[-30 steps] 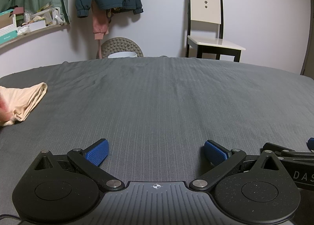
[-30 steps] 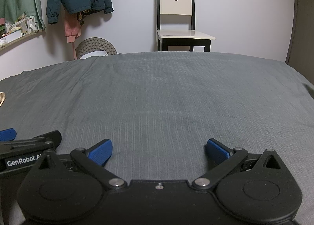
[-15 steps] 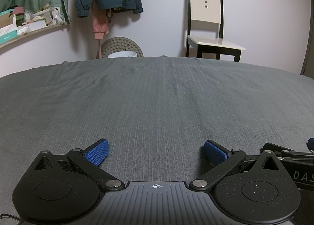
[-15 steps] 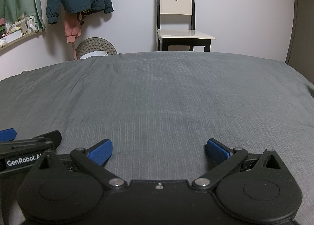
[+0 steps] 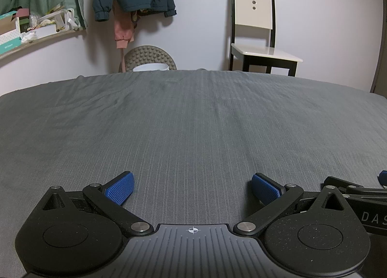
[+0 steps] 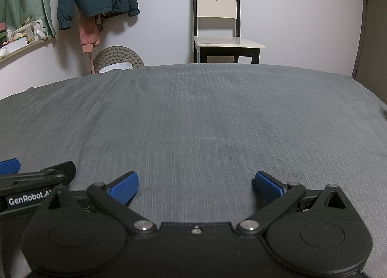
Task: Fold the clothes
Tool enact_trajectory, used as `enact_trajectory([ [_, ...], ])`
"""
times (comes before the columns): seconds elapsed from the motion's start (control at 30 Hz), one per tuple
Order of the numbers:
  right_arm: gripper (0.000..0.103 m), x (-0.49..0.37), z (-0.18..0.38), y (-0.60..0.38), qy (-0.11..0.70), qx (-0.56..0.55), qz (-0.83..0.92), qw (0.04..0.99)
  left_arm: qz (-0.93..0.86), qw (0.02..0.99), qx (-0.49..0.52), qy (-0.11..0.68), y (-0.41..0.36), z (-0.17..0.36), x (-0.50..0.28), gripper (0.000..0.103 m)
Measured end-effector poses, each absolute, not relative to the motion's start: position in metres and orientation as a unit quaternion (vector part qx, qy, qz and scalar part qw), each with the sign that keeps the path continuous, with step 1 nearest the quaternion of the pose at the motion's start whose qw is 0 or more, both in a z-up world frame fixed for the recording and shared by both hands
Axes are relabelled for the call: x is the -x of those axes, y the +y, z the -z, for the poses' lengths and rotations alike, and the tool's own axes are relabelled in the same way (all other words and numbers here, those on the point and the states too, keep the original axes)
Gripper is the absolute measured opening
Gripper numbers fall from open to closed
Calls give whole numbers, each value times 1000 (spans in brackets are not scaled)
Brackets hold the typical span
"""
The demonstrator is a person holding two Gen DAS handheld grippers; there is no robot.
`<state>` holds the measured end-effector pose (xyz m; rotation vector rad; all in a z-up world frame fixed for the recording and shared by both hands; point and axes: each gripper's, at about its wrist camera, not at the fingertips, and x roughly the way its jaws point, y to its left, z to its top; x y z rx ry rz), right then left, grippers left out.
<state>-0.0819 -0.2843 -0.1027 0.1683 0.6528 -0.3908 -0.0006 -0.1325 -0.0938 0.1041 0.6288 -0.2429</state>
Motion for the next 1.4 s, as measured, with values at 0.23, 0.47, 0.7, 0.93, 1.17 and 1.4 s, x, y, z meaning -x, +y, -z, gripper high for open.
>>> enact_trajectory([
  [0.23,103,82,103,-284,318,-82,191,925,120,942,-51,308,-131,94,0,103],
  [0.47,103,82,104,-283,318,-82,191,925,120,942,-52,309,-131,94,0,103],
  [0.7,103,82,104,-284,318,-82,191,925,120,942,-51,309,-130,93,-1,103],
  [0.93,103,82,103,-284,318,-82,191,925,120,942,-51,308,-130,93,-1,103],
  [1.17,103,82,104,-283,318,-82,191,925,121,942,-52,309,-129,93,-1,103],
  [1.4,103,81,104,-283,318,-83,191,925,122,942,-52,309,-129,92,-2,103],
])
